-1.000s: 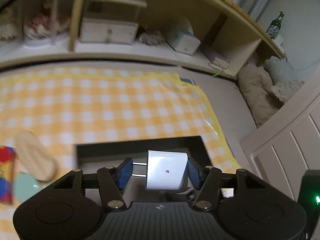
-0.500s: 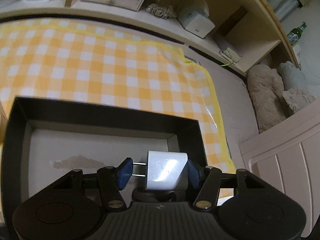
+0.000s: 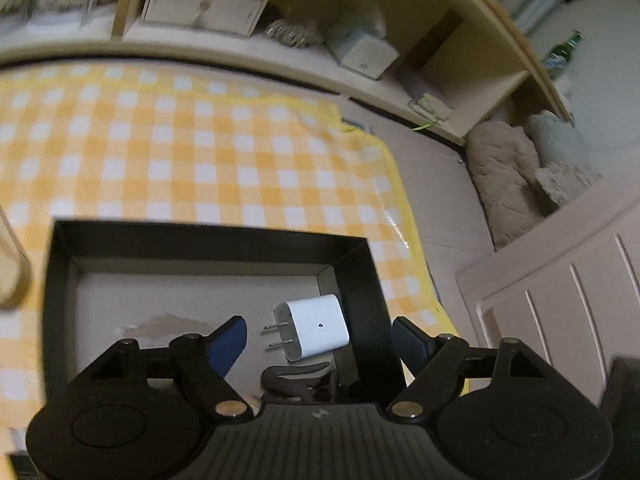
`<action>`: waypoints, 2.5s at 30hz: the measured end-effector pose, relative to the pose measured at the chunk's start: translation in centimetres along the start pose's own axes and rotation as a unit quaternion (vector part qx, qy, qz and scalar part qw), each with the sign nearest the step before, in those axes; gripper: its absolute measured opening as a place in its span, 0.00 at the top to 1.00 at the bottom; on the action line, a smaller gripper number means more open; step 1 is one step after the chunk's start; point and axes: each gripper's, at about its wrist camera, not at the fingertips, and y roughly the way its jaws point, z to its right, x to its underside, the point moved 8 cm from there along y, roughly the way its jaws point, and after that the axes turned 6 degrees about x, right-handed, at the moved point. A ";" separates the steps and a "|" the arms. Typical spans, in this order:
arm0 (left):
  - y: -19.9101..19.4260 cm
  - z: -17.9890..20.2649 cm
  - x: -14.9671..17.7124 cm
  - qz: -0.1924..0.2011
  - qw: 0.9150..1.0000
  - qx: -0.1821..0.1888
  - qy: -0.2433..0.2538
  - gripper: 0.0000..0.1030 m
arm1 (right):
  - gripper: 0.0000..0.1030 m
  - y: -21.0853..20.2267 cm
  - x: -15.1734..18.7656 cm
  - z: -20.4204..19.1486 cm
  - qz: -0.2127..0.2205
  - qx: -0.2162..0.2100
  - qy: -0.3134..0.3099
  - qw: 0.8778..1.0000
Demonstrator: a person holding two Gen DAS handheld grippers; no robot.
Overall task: Organize rigid objects
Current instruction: 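Carry the white charger with the left gripper into the box and release, then move the left gripper to the black charger and close on it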
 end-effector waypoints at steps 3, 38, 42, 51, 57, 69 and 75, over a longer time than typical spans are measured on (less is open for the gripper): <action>-1.9 0.8 0.2 0.002 0.999 -0.008 0.038 0.14 | 0.94 0.0 0.1 0.0 0.000 -0.001 0.001 1.000; -17.1 -3.3 4.3 0.064 0.976 -0.129 0.162 0.00 | 0.94 0.0 0.2 0.2 0.012 0.000 0.002 1.000; -17.0 -6.1 5.2 0.051 0.977 -0.144 0.151 0.00 | 0.94 0.1 0.1 0.2 0.013 0.001 0.004 1.000; -14.7 -10.3 7.8 0.027 0.982 -0.154 0.104 0.16 | 0.94 0.4 0.3 0.0 0.006 0.009 -0.003 1.000; -12.7 -12.4 9.2 -0.005 0.982 -0.165 0.092 0.40 | 0.94 0.5 0.3 0.1 0.005 0.010 -0.003 1.000; -9.6 -12.0 10.0 -0.020 0.982 -0.138 0.130 0.47 | 0.94 0.6 0.4 0.0 0.005 0.008 -0.002 1.000; -10.6 -12.8 10.2 -0.034 0.981 -0.154 0.115 0.62 | 0.94 0.8 0.5 -0.1 0.004 0.009 -0.003 1.000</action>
